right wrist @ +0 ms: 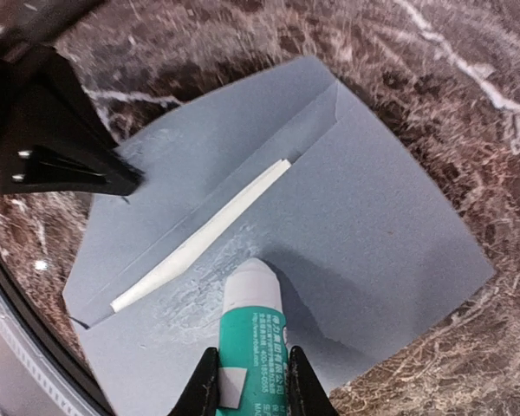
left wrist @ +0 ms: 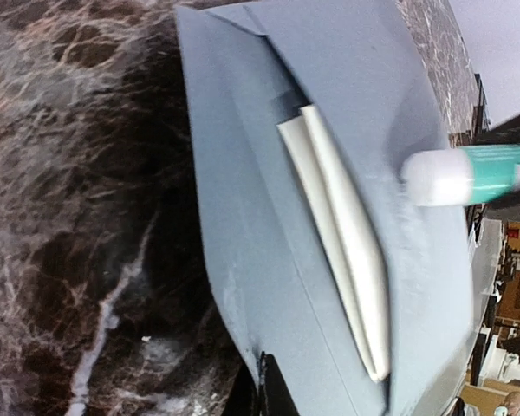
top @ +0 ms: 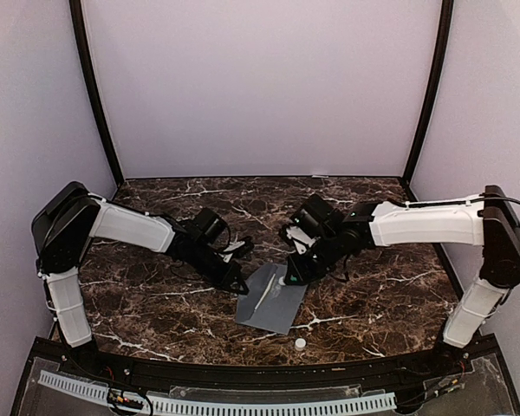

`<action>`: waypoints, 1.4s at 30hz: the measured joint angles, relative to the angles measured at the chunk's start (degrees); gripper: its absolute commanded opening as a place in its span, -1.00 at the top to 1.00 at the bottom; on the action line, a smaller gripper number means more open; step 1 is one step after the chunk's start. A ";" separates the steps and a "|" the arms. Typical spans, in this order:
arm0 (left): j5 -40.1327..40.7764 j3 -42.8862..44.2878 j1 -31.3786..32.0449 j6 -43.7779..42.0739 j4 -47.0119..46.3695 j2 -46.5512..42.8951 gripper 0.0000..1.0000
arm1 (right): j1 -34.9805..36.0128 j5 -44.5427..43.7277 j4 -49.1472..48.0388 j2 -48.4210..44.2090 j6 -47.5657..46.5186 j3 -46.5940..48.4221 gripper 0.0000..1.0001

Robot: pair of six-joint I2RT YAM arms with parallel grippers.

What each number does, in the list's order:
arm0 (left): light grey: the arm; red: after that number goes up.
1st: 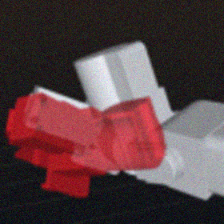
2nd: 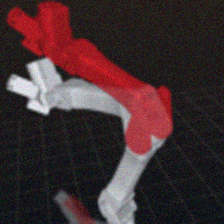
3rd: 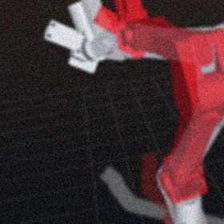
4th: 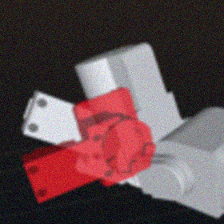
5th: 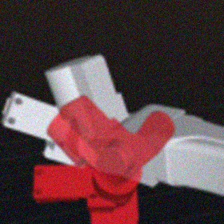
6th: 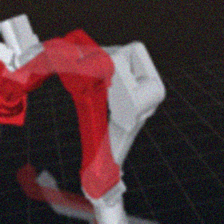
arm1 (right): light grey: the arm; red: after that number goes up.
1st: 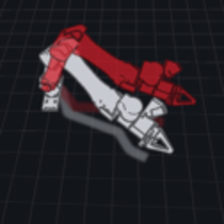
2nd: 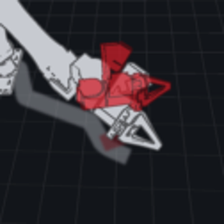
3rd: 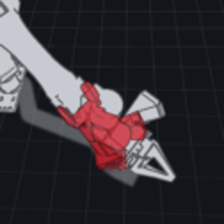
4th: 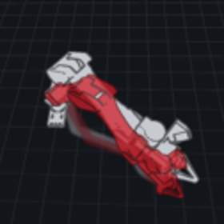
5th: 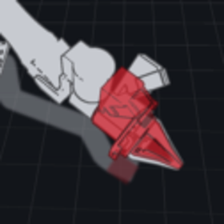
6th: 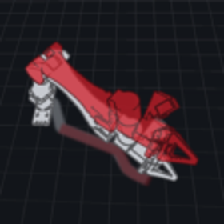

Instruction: Place the letter into the envelope and seal it

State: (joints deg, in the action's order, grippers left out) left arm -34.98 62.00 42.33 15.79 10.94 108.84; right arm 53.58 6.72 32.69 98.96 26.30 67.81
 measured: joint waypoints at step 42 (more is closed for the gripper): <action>12.74 -18.88 -1.88 23.32 -23.19 -26.58 -0.29 | -1.49 -0.81 -43.21 -39.17 11.02 -32.89 1.00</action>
State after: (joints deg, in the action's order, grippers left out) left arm -22.24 43.11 40.45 39.11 -12.25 82.26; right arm 52.10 5.91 -10.52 59.79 37.32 34.92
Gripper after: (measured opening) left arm 0.643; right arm 0.187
